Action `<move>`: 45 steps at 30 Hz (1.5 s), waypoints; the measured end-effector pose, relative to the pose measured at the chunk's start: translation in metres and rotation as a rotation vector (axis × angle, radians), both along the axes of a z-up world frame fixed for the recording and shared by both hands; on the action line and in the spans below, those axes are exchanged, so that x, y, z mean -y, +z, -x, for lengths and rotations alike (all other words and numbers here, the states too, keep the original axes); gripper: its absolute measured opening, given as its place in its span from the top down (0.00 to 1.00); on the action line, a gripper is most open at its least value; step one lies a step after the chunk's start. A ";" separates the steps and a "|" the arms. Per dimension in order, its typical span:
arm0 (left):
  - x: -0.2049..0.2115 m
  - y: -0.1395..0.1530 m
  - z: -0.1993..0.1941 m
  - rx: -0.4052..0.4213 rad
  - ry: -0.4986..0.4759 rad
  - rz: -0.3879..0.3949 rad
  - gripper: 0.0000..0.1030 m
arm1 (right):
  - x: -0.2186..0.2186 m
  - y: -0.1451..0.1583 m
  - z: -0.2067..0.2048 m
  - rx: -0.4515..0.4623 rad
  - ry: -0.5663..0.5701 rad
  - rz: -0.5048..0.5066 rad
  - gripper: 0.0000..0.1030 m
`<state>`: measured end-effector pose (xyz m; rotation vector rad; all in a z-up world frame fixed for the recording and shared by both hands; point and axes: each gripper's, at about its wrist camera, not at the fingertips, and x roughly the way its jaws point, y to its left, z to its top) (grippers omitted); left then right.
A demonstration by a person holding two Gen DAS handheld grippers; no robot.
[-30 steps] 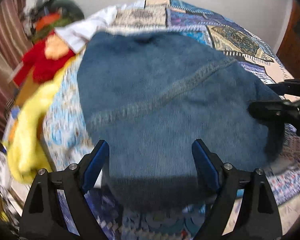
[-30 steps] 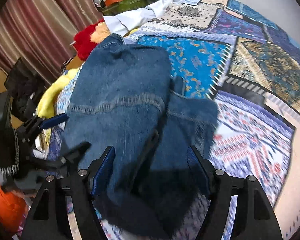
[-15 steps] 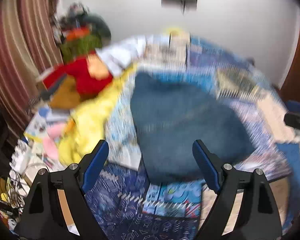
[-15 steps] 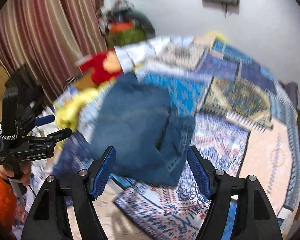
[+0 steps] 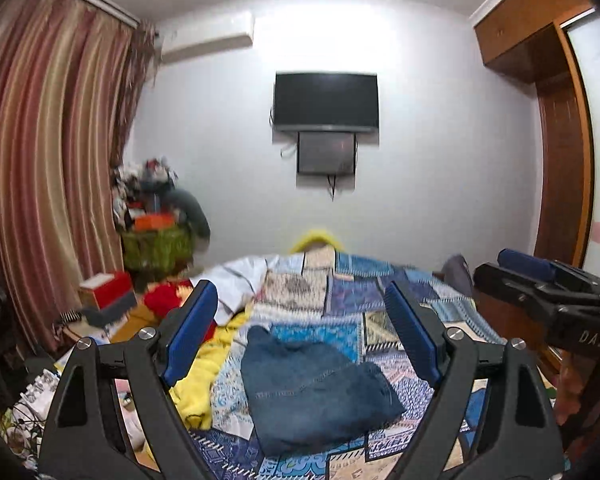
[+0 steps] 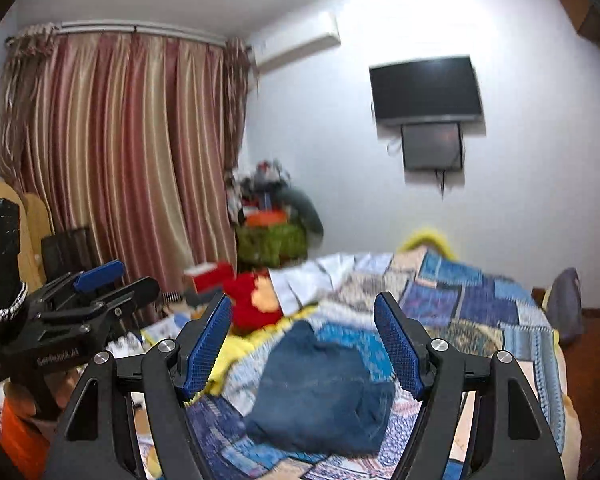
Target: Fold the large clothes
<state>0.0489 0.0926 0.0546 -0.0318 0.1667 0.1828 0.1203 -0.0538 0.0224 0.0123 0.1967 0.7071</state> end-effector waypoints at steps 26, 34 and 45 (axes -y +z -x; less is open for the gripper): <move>0.002 -0.026 0.012 -0.052 0.036 0.079 0.01 | 0.000 -0.026 0.027 -0.032 -0.132 0.024 0.00; -0.002 -0.028 0.010 -0.064 0.046 0.089 0.01 | 0.001 -0.028 0.027 -0.040 -0.132 0.027 0.00; -0.006 -0.030 0.009 -0.072 0.046 0.102 0.01 | 0.005 -0.029 0.024 -0.049 -0.136 0.015 0.00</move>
